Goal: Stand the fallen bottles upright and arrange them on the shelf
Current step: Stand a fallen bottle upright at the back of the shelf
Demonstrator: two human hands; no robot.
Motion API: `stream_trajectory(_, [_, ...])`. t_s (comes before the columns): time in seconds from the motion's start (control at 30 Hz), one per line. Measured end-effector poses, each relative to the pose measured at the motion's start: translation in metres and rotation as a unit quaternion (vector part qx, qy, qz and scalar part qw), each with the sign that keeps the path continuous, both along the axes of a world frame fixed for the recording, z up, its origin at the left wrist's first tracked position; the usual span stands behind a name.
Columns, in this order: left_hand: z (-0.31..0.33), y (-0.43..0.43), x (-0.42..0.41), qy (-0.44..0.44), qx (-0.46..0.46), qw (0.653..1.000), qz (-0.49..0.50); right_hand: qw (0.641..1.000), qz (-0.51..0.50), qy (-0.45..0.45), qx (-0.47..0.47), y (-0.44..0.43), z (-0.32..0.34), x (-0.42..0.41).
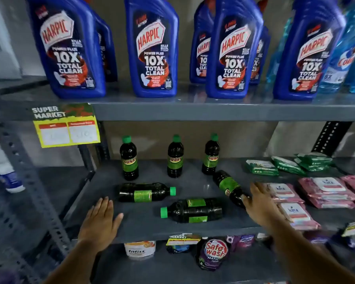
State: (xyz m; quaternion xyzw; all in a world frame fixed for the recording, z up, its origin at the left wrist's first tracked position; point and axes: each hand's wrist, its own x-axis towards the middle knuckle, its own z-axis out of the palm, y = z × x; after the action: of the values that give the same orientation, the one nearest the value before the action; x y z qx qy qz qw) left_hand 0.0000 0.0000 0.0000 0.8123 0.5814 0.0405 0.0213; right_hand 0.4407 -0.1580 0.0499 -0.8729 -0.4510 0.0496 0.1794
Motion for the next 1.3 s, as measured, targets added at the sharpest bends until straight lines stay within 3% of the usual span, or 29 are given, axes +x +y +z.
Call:
stream_trajectory(0.17, [-0.009,0.011,-0.003,-0.025,-0.046,0.999,0.003,1.0,0.006,-0.003,-0.03,0.011,-0.004,-0.005])
stream_trajectory(0.43, [-0.012,0.007,-0.001,-0.005,-0.046,0.999,0.003,0.992,0.048,-0.008,-0.115,0.042,0.003,-0.008])
stream_trajectory(0.57, [-0.014,0.009,-0.003,-0.005,-0.035,0.999,0.011,0.992,0.053,-0.013,-0.114,0.048,0.002,-0.004])
stream_trajectory(0.83, [-0.015,0.012,-0.002,-0.006,-0.029,0.999,0.022,0.975,0.092,-0.025,-0.202,0.077,0.054,0.008])
stream_trajectory(0.9, [-0.017,0.012,-0.003,-0.004,-0.027,0.999,0.022,0.955,0.108,-0.077,-0.265,0.089,0.075,0.005])
stream_trajectory(1.03, [-0.018,0.013,-0.004,0.004,-0.022,1.0,0.017,0.882,0.145,-0.255,-0.368,0.114,0.107,-0.017])
stream_trajectory(1.2, [-0.019,0.014,-0.006,0.001,-0.015,1.0,0.014,0.851,0.19,-0.357,-0.335,0.14,0.107,-0.036])
stream_trajectory(1.3, [-0.02,0.014,-0.006,0.003,-0.017,1.0,0.017,0.814,0.275,-0.41,-0.306,0.141,0.11,-0.028])
